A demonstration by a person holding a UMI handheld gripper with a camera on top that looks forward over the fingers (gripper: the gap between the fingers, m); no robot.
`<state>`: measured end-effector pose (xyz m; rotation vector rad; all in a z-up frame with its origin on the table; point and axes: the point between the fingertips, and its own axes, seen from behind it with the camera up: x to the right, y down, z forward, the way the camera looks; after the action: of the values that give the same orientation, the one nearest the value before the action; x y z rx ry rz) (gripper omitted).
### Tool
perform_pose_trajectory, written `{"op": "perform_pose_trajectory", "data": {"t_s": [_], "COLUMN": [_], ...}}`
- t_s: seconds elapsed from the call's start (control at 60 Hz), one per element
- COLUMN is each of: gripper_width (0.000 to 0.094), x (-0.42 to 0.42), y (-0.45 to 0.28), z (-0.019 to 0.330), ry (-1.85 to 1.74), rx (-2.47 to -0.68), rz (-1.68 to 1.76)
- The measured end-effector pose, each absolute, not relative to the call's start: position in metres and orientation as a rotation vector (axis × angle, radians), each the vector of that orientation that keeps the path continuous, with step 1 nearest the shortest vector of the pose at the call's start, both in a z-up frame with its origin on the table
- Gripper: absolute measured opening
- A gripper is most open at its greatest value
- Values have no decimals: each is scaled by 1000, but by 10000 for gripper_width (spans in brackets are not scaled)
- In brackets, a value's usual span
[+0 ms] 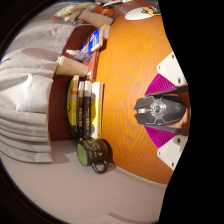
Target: Arrange mouse
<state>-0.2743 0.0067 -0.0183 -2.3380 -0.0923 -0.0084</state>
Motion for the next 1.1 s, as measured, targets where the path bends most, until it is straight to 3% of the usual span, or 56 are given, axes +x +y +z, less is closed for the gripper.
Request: {"op": "perform_pose_trajectory", "data": {"t_s": [0.167, 0.417, 0.5, 0.6, 0.75, 0.85, 0.983, 1.1], "gripper_width": [397, 396, 398, 400, 404, 403, 395, 395], "x": [-276, -275, -266, -234, -138, -55, 66, 155], "y": [13, 21, 28, 42, 53, 49, 39, 28], "z": [-17, -12, 20, 83, 194, 248, 272, 237], "ry": [-45, -123, -158, -177, -131, -87, -50, 28], "rx": [-2360, -2413, -2381, -2296, -2132, -2048, -2026, -2083], "rz": [13, 36, 59, 64, 24, -12, -97, -131]}}
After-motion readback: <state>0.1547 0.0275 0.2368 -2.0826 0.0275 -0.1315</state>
